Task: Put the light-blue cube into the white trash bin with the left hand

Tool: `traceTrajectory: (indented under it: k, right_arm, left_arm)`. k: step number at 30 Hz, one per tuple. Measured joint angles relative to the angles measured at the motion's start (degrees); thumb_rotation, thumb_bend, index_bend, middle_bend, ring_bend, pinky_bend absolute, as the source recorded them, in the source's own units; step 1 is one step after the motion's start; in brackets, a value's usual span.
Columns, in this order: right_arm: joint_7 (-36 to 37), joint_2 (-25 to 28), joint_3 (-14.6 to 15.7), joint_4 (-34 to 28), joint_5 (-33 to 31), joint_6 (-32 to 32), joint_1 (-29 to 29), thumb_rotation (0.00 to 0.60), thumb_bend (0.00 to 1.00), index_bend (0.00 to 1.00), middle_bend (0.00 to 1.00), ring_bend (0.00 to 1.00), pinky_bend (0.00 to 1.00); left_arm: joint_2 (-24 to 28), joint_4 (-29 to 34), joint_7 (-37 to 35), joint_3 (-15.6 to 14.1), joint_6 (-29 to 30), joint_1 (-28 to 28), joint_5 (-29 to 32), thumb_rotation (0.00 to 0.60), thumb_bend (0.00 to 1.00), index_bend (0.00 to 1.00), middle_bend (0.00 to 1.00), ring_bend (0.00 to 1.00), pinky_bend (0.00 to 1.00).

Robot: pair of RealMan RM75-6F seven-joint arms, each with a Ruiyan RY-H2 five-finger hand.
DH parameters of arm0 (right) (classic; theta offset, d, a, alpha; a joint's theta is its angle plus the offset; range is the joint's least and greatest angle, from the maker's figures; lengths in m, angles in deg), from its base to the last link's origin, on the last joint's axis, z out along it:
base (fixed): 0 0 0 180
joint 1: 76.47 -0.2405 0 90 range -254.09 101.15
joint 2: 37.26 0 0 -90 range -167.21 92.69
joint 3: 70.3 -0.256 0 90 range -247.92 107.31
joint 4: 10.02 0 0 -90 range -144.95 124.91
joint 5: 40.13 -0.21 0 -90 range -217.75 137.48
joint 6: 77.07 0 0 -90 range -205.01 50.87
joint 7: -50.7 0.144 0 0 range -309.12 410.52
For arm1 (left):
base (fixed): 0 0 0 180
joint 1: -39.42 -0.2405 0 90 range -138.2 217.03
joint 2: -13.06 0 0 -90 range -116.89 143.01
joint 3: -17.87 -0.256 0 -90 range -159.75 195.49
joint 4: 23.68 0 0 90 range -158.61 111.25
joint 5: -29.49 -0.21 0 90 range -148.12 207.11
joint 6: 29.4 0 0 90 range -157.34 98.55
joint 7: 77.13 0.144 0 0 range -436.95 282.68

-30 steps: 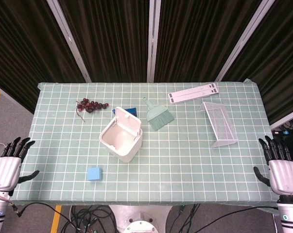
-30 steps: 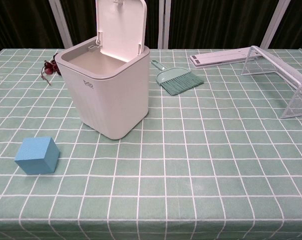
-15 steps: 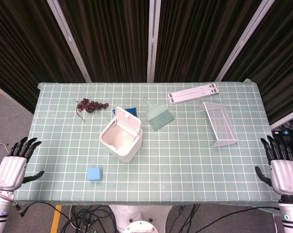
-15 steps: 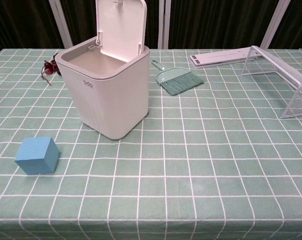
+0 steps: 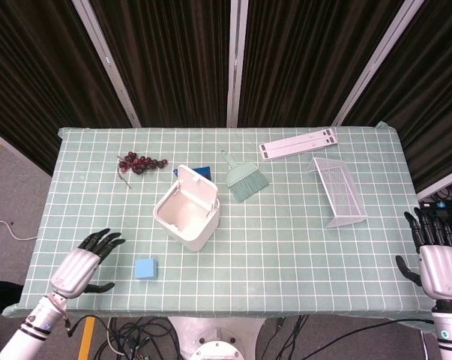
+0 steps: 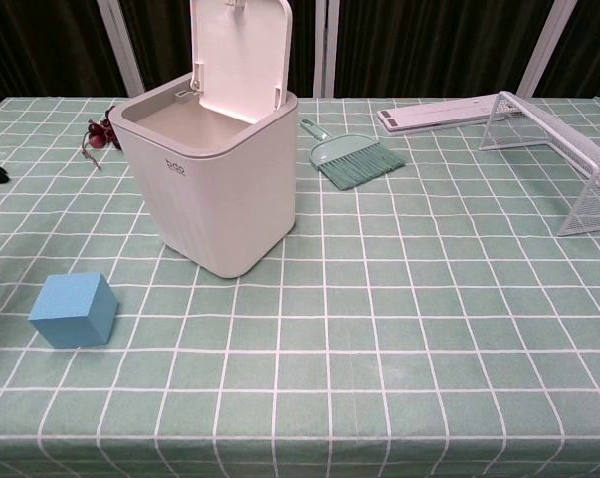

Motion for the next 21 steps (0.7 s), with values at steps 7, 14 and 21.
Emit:
traceTrajectory:
  k: [7,14,21]
  right_arm:
    - [1.19,0.28,-0.18,0.58,-0.34,-0.09,0.13,0.6,0.21,0.0,0.0,0.0,0.0]
    - [1.83,0.68,-0.21,0.82,-0.43,-0.24,0.3,0.6,0.21,0.0,0.0,0.0,0.0]
    - [1.7,0.64,0.04,0.91,-0.22,-0.05,0.33,0.6,0.21,0.0,0.0,0.0,0.0]
  left_arm:
    - [-3.82,-0.45,0.4,-0.03,-5.46,4.2,-0.2,0.6,0.03,0.15,0.12,0.04,0.15]
    - [-6.12,-1.77,0.72,-0.15,-8.2,5.69,2.07,0.6,0.03,0.16,0.15,0.07,0.18]
    - [-8.66,-3.82,-0.04,-0.32,-8.06,6.19,2.74,0.6,0.03,0.17,0.18,0.11,0.22]
